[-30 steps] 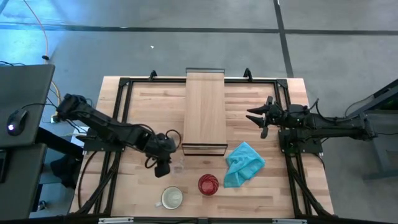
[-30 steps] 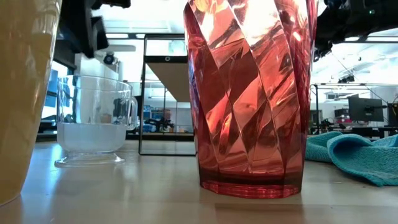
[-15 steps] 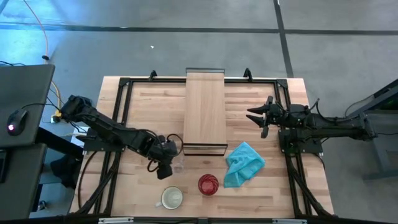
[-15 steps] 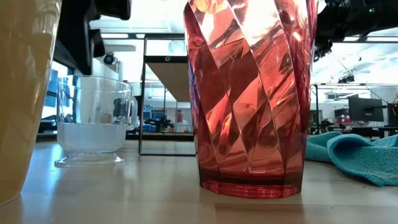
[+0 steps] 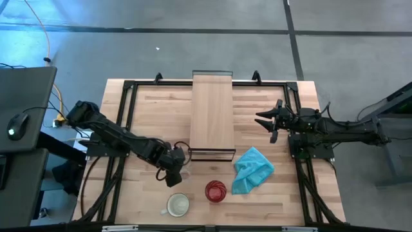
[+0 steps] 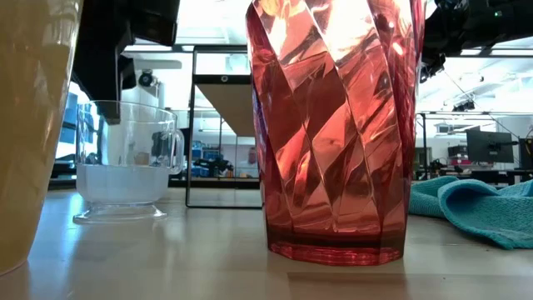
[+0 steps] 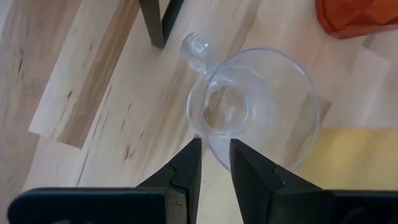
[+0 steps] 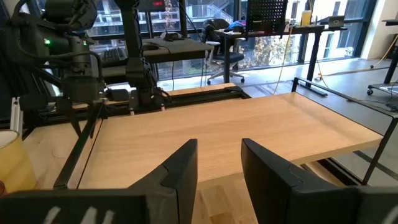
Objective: Stack small to large cups/mugs on shelf
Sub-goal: Put the transparent mug on the shelf
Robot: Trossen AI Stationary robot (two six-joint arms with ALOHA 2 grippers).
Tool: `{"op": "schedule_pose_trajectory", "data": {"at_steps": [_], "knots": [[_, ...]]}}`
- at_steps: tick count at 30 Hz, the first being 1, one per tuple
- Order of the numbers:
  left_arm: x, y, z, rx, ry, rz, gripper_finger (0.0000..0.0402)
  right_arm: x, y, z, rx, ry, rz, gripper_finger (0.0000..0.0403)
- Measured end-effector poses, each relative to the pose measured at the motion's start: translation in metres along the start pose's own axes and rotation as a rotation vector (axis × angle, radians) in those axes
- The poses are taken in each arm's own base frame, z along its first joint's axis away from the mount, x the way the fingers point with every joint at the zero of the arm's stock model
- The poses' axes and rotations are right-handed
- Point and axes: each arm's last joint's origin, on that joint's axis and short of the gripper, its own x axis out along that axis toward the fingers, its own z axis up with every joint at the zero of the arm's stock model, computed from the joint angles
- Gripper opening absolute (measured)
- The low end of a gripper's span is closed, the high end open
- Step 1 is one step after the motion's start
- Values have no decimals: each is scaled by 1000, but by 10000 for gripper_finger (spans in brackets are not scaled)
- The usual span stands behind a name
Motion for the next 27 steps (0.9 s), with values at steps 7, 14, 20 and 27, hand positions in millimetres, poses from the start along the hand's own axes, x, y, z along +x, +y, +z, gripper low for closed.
{"op": "schedule_pose_trajectory", "data": {"at_steps": [7,14,20,27], "knots": [[1,-1,1,-1,-20,2,74,0,0,0,-1,5,0,116],[1,-1,2,0,-29,9,74,0,0,-1,0,8,0,116],[1,-1,2,2,-37,13,74,0,0,-1,1,14,0,116],[11,-4,3,21,-16,1,74,0,0,-2,0,22,-1,116]]}}
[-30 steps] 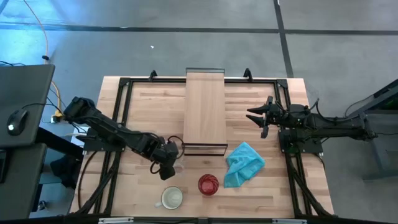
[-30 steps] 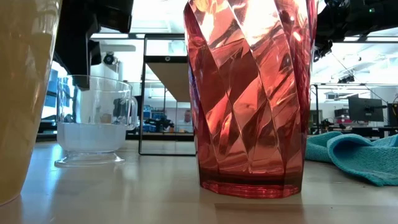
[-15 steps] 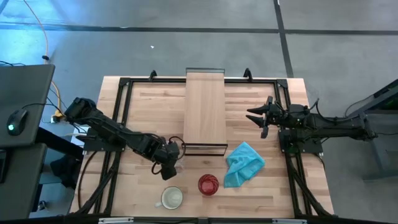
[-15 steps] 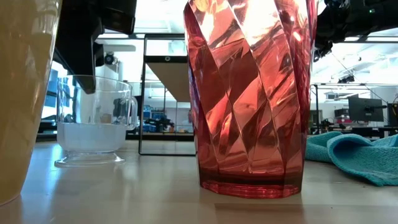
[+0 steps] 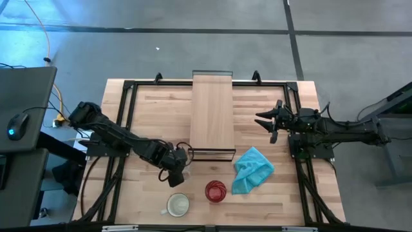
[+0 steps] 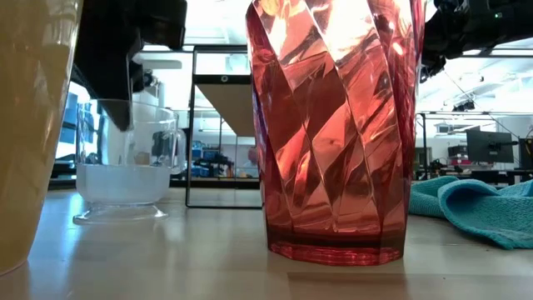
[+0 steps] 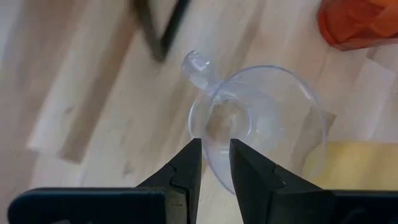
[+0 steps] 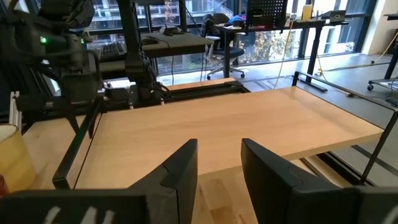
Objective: Stack small to large cups/mugs on shelf
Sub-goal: Put the transparent mug on the shelf
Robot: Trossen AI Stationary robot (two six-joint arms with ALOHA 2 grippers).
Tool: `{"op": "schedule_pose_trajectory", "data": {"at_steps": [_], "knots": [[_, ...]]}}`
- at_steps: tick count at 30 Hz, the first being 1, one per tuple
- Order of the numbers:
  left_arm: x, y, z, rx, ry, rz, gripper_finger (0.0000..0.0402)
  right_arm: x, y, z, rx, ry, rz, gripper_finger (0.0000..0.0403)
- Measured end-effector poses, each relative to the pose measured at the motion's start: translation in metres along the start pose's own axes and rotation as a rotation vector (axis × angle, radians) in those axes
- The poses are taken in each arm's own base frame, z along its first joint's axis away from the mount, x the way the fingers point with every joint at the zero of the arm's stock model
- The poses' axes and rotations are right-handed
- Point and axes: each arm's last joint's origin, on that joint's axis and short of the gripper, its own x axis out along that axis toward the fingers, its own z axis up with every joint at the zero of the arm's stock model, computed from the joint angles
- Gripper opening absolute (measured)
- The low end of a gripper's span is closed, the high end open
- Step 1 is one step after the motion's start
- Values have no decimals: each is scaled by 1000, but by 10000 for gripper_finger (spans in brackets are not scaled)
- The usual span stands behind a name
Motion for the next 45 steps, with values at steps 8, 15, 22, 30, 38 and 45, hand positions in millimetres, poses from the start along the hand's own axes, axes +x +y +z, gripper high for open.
{"op": "schedule_pose_trajectory", "data": {"at_steps": [8,15,22,30,38,45], "knots": [[4,0,-1,10,16,11,74,0,0,-1,-2,13,4,116],[4,1,-1,32,-2,30,17,0,0,-2,1,20,5,116],[3,3,-2,42,18,45,5,0,0,-2,1,20,7,116],[-19,1,4,65,72,133,2,0,0,-2,2,20,7,116],[-59,-7,19,121,75,196,1,0,0,-2,19,24,6,116],[-105,-10,30,135,70,254,0,0,0,-7,18,69,4,116]]}}
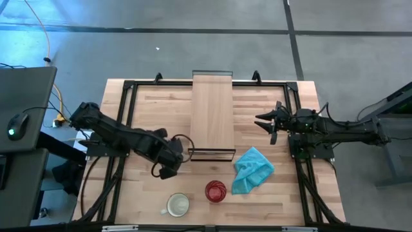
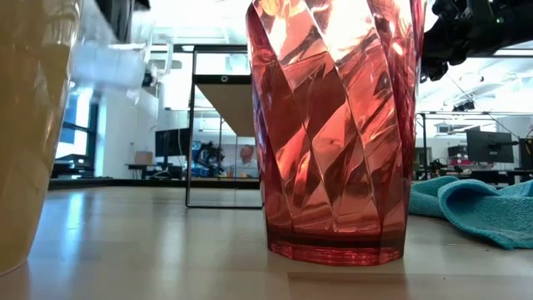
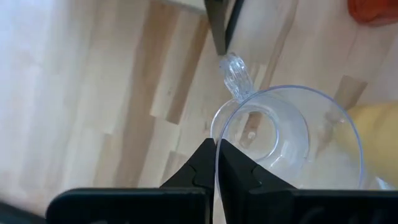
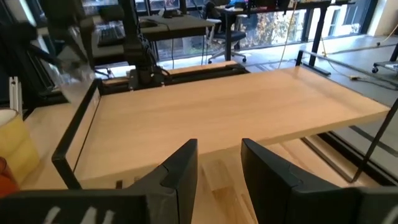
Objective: Stack small to large cups/mugs on shelf
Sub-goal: Put the transparent mug on the shelf
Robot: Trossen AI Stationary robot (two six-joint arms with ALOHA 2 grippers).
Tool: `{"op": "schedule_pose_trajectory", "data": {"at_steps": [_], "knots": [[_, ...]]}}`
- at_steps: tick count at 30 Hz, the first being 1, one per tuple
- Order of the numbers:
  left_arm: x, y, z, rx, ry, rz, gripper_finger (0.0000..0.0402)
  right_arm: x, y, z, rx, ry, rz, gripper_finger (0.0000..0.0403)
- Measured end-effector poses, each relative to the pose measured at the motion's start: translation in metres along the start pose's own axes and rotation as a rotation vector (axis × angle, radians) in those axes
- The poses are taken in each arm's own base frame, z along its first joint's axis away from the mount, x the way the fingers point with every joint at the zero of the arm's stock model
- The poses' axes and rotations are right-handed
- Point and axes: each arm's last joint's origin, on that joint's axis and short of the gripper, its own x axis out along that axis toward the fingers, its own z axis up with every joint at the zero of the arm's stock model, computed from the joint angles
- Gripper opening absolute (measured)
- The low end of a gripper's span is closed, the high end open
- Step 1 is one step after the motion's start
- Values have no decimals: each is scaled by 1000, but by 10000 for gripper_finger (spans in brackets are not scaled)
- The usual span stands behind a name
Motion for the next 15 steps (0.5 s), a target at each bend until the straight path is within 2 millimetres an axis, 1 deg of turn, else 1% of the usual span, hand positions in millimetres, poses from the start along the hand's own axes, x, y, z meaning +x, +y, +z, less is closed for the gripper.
{"op": "schedule_pose_trajectory", "data": {"at_steps": [4,9,12,15], "knots": [[-28,7,5,29,-39,15,0,0,0,0,4,3,0,116],[-63,25,18,23,-137,50,0,0,0,-1,4,8,-1,116],[-76,39,28,29,-198,65,0,0,-1,-6,-1,60,-5,116],[-80,52,40,47,-242,67,0,-1,-1,-15,33,151,-16,116]]}}
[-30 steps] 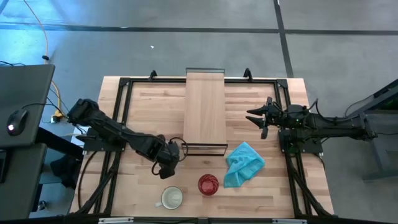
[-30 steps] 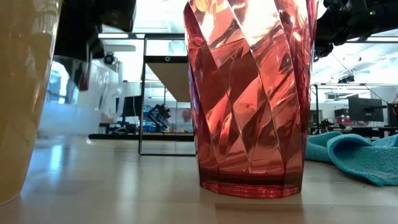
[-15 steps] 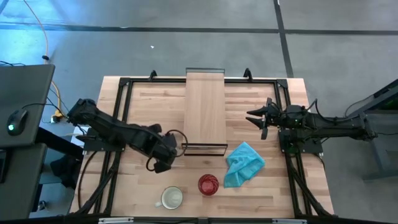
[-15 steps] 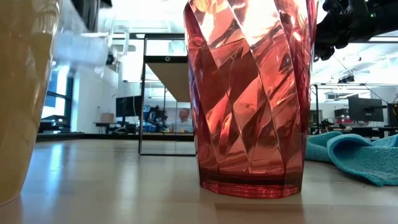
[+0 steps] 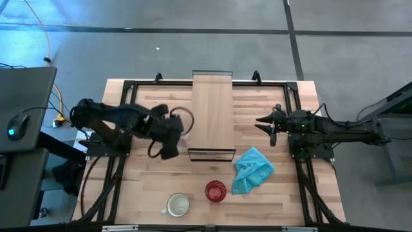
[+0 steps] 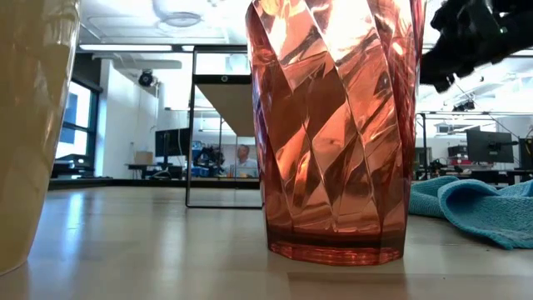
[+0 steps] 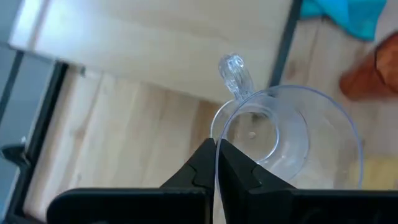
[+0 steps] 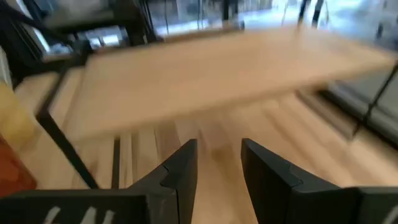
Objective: Stack small to large cups/mugs on shelf
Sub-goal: Put the transparent mug on the shelf
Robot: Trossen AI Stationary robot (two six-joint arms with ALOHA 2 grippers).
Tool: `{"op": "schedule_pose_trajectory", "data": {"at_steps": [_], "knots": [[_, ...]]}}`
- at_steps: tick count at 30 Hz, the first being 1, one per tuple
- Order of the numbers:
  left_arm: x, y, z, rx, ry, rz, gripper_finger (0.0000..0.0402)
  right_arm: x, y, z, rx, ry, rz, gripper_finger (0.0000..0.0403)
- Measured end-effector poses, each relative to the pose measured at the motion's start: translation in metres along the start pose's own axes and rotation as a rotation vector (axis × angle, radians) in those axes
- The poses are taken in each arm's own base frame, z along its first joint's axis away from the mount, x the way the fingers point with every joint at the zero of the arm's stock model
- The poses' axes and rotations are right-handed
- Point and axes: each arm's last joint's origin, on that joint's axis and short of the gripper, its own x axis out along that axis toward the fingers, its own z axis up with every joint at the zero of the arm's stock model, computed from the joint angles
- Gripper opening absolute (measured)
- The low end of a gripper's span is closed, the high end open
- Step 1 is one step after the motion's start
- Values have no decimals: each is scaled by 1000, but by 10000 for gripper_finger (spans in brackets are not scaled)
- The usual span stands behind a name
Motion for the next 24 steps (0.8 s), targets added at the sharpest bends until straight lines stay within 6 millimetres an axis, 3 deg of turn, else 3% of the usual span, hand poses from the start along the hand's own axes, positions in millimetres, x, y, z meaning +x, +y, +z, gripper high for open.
{"op": "schedule_pose_trajectory", "data": {"at_steps": [4,12,16,24], "knots": [[9,20,18,20,-56,-26,0,0,-1,-9,59,89,-16,116],[33,61,46,7,-113,-112,0,0,-1,-9,126,92,-21,116],[47,66,55,17,-115,-175,0,0,-1,-9,141,92,-21,116],[72,57,64,48,-71,-251,0,0,-1,-9,132,92,-19,116]]}}
